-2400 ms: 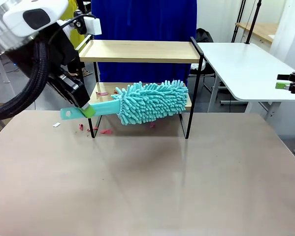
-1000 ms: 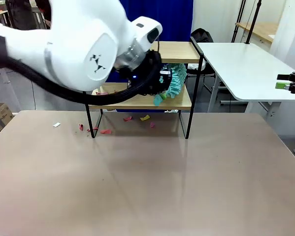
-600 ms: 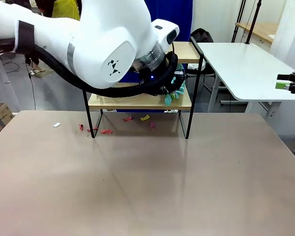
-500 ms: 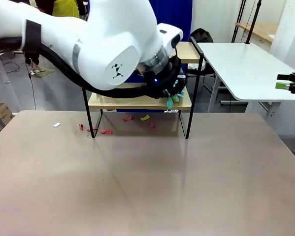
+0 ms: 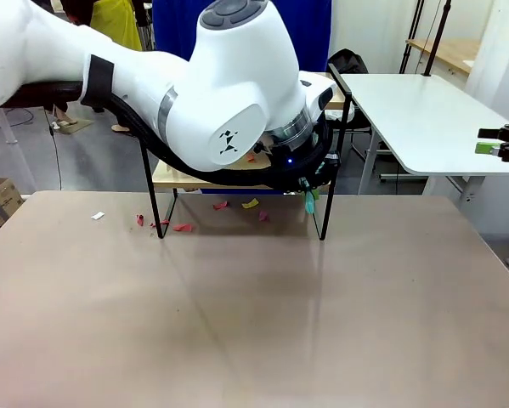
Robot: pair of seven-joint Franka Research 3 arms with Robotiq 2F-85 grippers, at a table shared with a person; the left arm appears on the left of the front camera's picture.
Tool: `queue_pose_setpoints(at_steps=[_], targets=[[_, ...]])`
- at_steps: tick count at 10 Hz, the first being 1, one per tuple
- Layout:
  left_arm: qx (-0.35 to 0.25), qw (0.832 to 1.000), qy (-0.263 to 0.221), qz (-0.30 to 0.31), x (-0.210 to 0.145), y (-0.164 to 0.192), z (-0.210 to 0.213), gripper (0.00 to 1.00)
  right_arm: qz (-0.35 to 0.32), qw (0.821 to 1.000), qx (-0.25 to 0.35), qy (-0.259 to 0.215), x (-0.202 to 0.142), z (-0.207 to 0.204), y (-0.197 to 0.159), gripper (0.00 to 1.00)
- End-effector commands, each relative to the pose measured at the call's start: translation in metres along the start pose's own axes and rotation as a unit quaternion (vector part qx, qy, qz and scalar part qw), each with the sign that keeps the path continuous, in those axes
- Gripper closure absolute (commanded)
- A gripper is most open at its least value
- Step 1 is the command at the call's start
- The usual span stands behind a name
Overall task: Clean the shelf.
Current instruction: Clean the specific section of the Shelf indicated by the human with the Duster.
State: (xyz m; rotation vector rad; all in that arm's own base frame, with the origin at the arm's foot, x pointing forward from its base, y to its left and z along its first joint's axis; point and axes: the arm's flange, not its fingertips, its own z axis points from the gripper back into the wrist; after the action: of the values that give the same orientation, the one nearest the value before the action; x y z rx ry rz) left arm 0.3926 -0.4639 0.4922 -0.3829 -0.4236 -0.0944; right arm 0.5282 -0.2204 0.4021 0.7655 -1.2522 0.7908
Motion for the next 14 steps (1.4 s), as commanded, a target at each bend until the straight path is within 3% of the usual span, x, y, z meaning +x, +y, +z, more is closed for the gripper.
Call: queue_pose_setpoints(at_steps=[1,2,6,9,10,12,14], targets=[[0.001,1.0,-0.008,-0.005,-0.001,0.002,0.006,0.87,0.002,1.0,0.002,-0.001,0.003,-0.002,0.002,0.0],[0.0,1.0,0.0,0.0,0.0,0.0,0.0,0.87,0.002,1.0,0.002,-0.001,0.003,-0.002,0.002,0.0],[0.056,0.997,0.057,0.014,-0.016,0.082,0.019,0.87,0.002,1.0,0.002,-0.001,0.003,-0.002,0.002,0.0],[0.134,0.987,0.082,0.037,-0.033,0.153,0.043,0.87,0.002,1.0,0.002,-0.001,0.003,-0.002,0.002,0.0],[0.226,0.969,0.087,0.042,-0.028,0.187,0.073,0.87,0.002,1.0,0.002,-0.001,0.003,-0.002,0.002,0.0],[0.236,0.967,0.085,0.045,-0.028,0.188,0.078,0.87,0.002,1.0,0.002,-0.001,0.003,-0.002,0.002,0.0],[0.311,0.945,0.092,0.051,-0.025,0.193,0.092,0.87,0.002,1.0,0.002,-0.001,0.003,-0.002,0.002,0.0]])
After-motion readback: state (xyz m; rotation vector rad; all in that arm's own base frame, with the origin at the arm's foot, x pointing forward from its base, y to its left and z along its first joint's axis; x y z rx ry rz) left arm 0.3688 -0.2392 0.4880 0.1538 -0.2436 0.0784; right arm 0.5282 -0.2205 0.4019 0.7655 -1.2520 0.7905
